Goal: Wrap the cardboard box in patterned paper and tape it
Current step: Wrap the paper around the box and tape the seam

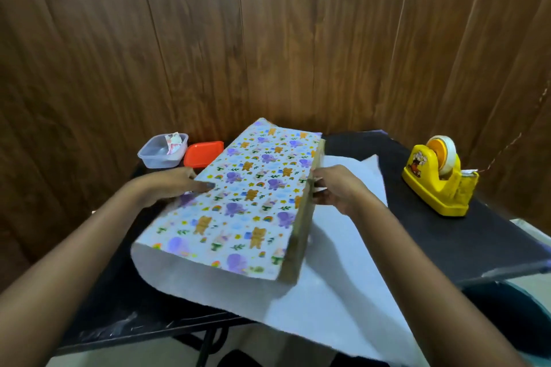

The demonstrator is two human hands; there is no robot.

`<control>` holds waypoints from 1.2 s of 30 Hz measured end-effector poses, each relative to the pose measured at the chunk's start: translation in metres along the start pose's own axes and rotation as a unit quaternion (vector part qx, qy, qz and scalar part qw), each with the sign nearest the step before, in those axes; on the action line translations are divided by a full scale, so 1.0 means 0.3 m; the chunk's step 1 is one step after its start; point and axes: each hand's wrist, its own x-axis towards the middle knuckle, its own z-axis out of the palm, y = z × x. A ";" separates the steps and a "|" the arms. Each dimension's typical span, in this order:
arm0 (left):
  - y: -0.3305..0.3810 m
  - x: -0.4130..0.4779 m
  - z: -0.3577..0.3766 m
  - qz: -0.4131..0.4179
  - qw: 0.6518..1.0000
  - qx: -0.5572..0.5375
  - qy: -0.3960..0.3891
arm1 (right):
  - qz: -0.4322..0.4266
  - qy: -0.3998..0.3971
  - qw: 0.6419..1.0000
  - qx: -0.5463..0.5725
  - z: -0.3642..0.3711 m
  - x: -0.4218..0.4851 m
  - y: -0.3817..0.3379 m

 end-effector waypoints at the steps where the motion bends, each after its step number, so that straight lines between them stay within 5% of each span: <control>1: 0.005 -0.012 0.000 -0.006 1.000 -0.006 0.005 | -0.003 0.001 1.000 0.010 -0.008 0.020 -0.009; 4: 0.003 -0.029 0.016 -0.015 0.999 -0.046 0.001 | 0.001 0.028 0.999 -0.014 -0.061 0.042 -0.014; 8: 0.009 -0.033 0.014 -0.027 0.992 -0.120 0.006 | 0.022 0.183 0.947 -0.264 -0.183 0.111 0.059; 16: 0.016 -0.011 0.050 0.031 0.957 -0.269 -0.107 | 0.135 0.163 0.932 -0.294 -0.290 0.241 0.129; 21: 0.025 -0.007 0.058 0.014 0.947 -0.306 -0.093 | 0.179 0.135 0.922 -0.315 -0.361 0.308 0.105; 26: 0.027 -0.005 0.061 0.000 0.948 -0.306 -0.083 | 0.158 0.088 0.939 -0.292 -0.346 0.198 0.038; 32: 0.031 -0.013 0.071 -0.006 0.947 -0.320 -0.029 | 0.018 0.045 0.975 -0.218 -0.332 0.124 -0.099; 36: 0.053 -0.033 0.105 0.001 0.928 -0.372 -0.019 | -0.040 0.038 0.963 -0.265 -0.250 0.116 -0.187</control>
